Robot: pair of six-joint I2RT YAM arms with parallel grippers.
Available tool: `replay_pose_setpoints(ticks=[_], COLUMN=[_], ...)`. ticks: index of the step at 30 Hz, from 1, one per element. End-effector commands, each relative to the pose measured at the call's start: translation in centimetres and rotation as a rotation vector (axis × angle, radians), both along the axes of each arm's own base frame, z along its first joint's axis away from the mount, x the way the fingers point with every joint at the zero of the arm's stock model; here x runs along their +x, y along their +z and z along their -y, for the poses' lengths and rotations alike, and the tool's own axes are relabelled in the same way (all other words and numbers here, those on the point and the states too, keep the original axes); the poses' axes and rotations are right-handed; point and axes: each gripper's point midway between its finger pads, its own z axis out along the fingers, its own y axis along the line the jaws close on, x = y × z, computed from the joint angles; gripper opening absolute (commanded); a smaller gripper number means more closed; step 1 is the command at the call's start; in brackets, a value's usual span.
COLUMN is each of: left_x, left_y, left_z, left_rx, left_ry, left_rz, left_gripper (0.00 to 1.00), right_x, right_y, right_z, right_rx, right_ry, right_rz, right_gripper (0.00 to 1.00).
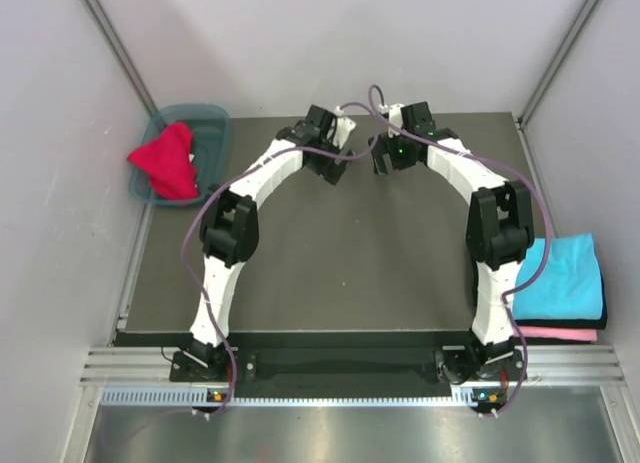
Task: Fold and stack the t-shirts
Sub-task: Grab the tshirt from the pile
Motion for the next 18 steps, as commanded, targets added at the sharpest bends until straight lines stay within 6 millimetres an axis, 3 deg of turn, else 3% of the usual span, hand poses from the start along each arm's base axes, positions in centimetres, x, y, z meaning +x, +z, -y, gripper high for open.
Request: replay_pose_setpoints(ticks=[1,2,3,4,6,7,9,10,12,13,14,15,18], left_x=[6.0,7.7,8.5,9.7,10.8,11.2,11.6,11.6,11.5,11.2,11.1,10.8,10.4], left_y=[5.9,10.0,11.6,12.9,14.3,14.0,13.8,13.8,12.5,12.0,11.7,11.4,10.8], left_z=[-6.4,-7.7,-9.4,-13.1,-17.2,-21.2,-25.0,-28.3,-30.4,-33.0,-33.5,-35.5,-39.0], left_rx=[0.075,0.023,0.004,0.028,0.121,0.18,0.175,0.16,0.122,0.12,0.09,0.089,0.111], left_ry=[0.1,0.149,0.181,0.257,0.322,0.404,0.495,0.563,0.612,0.661,0.683,0.724,0.797], left_rz=[0.152,0.222,0.256,0.304,0.383,0.389,0.385,0.371,0.332,0.315,0.3,0.293,0.286], left_gripper=[0.97,0.94,0.9,0.89,0.89,0.89,0.87,0.82,0.78,0.7,0.66,0.63,0.61], right_x=[0.4,0.1,-0.5,-0.7,-1.2,-1.1,-1.1,-1.2,-1.5,-1.7,-2.0,-2.2,-2.8], right_y=[2.3,2.4,2.5,2.4,1.7,1.5,1.1,1.2,0.8,0.7,0.5,0.3,-0.3], right_z=[-1.1,-1.4,-2.3,-2.5,-2.8,-2.7,-2.7,-2.9,-3.0,-3.1,-3.1,-3.1,-3.1], right_rx=[0.042,0.051,0.083,0.088,0.079,0.069,0.06,0.063,0.067,0.071,0.069,0.073,0.069], right_ry=[0.013,0.041,0.099,0.116,0.172,0.182,0.193,0.201,0.213,0.217,0.22,0.226,0.24], right_rz=[0.057,0.048,0.031,0.03,0.015,0.008,-0.002,0.0,-0.013,-0.019,-0.029,-0.036,-0.052], right_gripper=[1.0,1.0,1.0,1.0,1.0,1.0,1.0,1.0,1.0,1.0,1.0,1.0,1.0])
